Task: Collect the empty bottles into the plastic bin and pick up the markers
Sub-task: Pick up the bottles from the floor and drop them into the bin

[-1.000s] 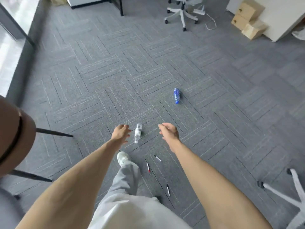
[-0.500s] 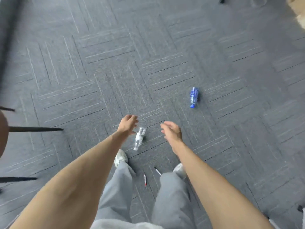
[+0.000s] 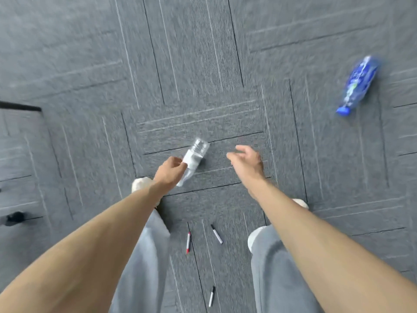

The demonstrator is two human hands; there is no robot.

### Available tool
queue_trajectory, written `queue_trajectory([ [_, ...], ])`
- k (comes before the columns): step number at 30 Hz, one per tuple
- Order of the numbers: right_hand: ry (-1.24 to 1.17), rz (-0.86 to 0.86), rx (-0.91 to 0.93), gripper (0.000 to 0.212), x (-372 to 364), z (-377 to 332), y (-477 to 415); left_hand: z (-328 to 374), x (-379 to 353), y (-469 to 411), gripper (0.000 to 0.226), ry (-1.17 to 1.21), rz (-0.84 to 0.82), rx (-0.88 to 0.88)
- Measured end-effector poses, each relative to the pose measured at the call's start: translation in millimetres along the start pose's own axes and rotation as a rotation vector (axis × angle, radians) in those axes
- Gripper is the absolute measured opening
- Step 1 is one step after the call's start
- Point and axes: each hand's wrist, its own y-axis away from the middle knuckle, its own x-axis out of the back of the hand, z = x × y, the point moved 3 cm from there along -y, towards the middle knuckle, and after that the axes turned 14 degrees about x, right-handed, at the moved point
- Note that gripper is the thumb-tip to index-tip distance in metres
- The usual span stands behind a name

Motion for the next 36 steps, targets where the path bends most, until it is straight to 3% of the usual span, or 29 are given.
queue_trajectory([
  [2, 0.005, -0.021, -0.025, 0.049, -11, 29, -30, -2, -22, -40, 0.047, -0.05, 0.014, -0.028],
  [6, 0.005, -0.024, -0.058, 0.055, -33, 78, -75, -4, -56, -107, 0.083, -0.205, 0.085, -0.065],
  [9, 0.013, -0.033, -0.073, 0.057, -43, 108, -95, 2, -75, -141, 0.105, -0.197, 0.145, -0.075],
  [11, -0.013, -0.032, -0.097, 0.057, -47, 121, -103, 6, -85, -152, 0.106, -0.253, 0.195, -0.046],
  [15, -0.104, 0.021, -0.154, 0.048, -39, 129, -105, 21, -94, -144, 0.081, -0.352, 0.189, 0.013],
  [21, -0.2, 0.179, -0.224, 0.044, 32, 108, -60, 82, -99, -52, 0.081, -0.111, -0.127, -0.043],
  [24, -0.256, 0.269, -0.254, 0.04, 80, 90, -34, 121, -99, 11, 0.07, 0.0, -0.225, -0.083],
  [28, -0.32, 0.388, -0.248, 0.03, 149, 55, 4, 182, -104, 105, 0.064, 0.061, -0.246, -0.177],
  [36, -0.506, 0.54, -0.154, 0.044, 291, -43, 112, 298, -99, 315, 0.065, 0.041, -0.232, -0.315],
])
